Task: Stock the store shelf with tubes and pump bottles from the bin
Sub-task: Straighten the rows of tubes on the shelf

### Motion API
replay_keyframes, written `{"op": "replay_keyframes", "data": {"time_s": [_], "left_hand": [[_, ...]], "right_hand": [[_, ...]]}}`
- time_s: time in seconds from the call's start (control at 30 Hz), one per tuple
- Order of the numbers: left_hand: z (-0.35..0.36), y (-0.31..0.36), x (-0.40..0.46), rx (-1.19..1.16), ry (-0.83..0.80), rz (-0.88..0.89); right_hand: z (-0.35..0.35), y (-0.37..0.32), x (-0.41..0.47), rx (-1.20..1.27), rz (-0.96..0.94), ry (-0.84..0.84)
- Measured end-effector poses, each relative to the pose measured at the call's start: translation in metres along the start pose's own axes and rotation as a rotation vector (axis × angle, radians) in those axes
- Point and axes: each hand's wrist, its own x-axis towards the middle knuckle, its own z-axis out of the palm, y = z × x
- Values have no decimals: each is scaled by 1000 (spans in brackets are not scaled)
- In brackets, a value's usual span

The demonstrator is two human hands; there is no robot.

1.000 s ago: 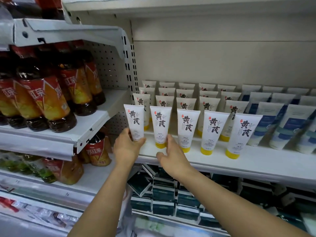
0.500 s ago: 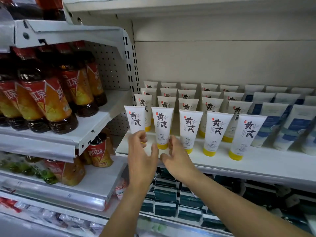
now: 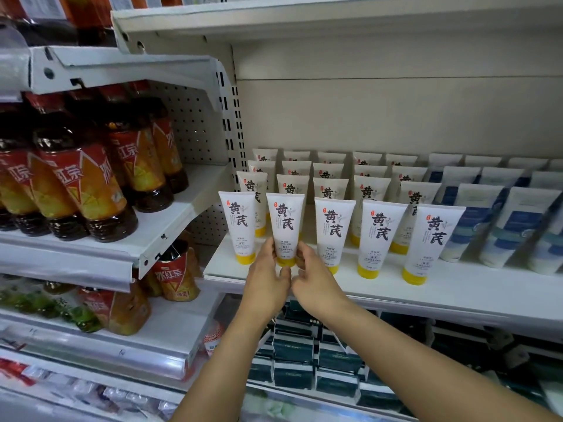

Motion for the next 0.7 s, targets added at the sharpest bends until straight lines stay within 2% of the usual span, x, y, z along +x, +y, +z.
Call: {"op": "replay_keyframes", "data": {"time_s": [0.17, 0.3, 0.47, 0.6, 0.7], "left_hand": [[-2, 2, -6, 4, 51, 30], [-6, 16, -19, 62, 210, 53], [-23, 53, -26, 39, 367, 248], [-54, 92, 3, 155, 380, 413], [-78, 117, 41, 276, 323, 487]], "right_hand": [[-11, -7, -11, -84, -35, -45], [-23, -8, -21, -209, -72, 9], [-40, -24, -42, -217, -343, 112], [-73, -64, -36, -215, -522, 258], [-107, -94, -7, -304, -557, 353]]}}
